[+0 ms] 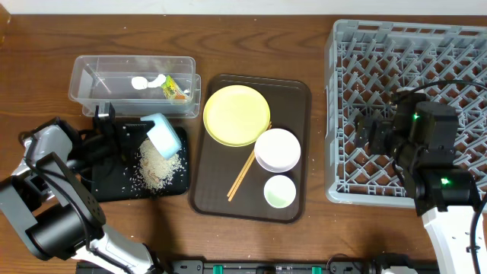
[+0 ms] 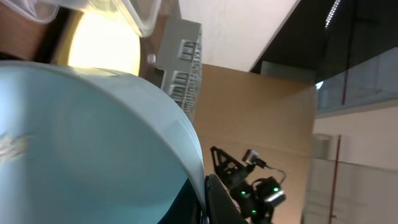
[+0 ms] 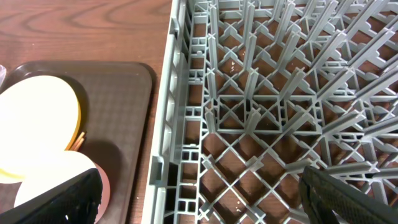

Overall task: Sort waste into correct bins and load items into the dishwasher rack
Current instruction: 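Tilt the blue bowl to pour rice onto the black tray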

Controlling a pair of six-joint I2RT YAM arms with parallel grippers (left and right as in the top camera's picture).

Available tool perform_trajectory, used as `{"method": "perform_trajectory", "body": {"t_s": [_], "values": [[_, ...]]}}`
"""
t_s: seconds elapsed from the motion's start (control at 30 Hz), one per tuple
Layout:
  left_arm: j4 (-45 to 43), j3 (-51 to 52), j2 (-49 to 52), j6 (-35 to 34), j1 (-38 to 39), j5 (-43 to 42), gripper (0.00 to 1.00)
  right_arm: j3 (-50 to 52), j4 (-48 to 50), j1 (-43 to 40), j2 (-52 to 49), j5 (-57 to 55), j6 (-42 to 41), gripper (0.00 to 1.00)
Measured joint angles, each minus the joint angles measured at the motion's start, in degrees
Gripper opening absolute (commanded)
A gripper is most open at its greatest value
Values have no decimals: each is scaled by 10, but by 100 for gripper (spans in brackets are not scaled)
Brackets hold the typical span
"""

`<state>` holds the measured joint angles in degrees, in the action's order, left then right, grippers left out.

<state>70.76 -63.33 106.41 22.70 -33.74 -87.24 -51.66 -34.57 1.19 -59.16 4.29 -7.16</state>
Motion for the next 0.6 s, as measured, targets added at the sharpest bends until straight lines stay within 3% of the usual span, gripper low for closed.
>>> {"method": "perform_trajectory", "body": {"t_s": [0.33,0.4,0.47,0.6], "values": [[-7,0,0,59,0,21,6,0,0,0,0,0,0,99],[-11,0,0,70,0,21,11,0,0,0,0,0,0,99],[-25,0,0,75,0,21,6,0,0,0,0,0,0,99],[-12,0,0,71,-1,19,6,0,0,0,0,0,0,99]]}}
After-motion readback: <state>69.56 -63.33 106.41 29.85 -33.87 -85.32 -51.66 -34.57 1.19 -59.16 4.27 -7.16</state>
